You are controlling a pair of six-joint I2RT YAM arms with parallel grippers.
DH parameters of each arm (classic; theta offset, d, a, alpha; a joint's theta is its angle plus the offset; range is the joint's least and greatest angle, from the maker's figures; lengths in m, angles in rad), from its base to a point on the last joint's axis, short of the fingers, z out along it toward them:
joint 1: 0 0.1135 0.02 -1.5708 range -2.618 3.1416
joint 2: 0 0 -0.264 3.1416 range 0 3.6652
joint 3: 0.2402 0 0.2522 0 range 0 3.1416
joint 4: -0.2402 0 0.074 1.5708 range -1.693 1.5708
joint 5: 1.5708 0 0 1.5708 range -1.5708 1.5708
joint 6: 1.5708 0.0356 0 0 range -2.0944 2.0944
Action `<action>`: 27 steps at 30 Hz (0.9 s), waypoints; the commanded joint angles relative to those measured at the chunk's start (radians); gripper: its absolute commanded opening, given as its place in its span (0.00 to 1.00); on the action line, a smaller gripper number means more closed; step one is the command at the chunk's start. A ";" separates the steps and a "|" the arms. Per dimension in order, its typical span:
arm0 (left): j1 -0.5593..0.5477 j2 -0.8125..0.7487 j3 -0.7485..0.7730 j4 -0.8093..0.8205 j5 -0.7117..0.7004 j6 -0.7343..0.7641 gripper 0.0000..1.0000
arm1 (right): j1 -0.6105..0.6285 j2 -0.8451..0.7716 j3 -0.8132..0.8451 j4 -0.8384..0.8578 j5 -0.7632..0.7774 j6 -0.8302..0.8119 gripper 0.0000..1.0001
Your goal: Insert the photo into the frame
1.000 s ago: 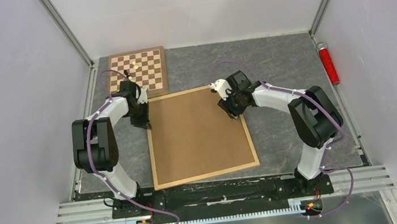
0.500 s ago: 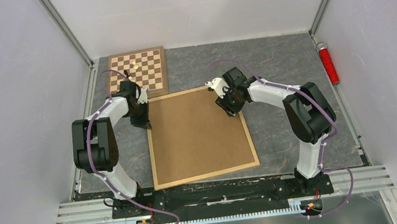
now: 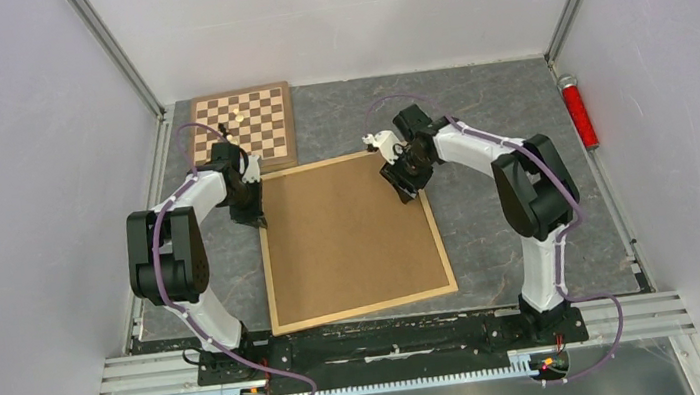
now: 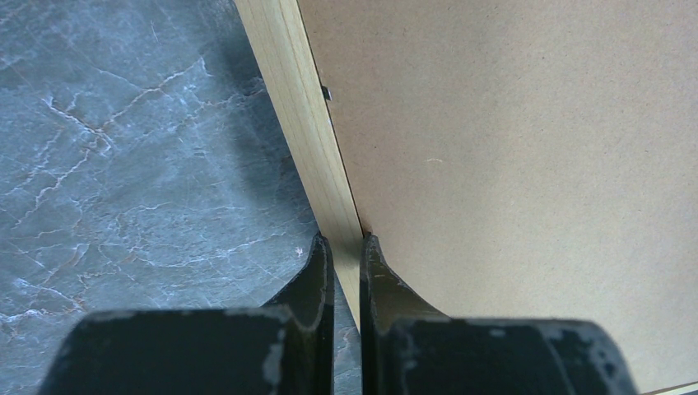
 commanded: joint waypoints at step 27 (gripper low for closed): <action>-0.030 0.023 -0.050 0.001 0.075 0.053 0.02 | -0.015 0.015 -0.069 0.244 0.077 0.017 0.48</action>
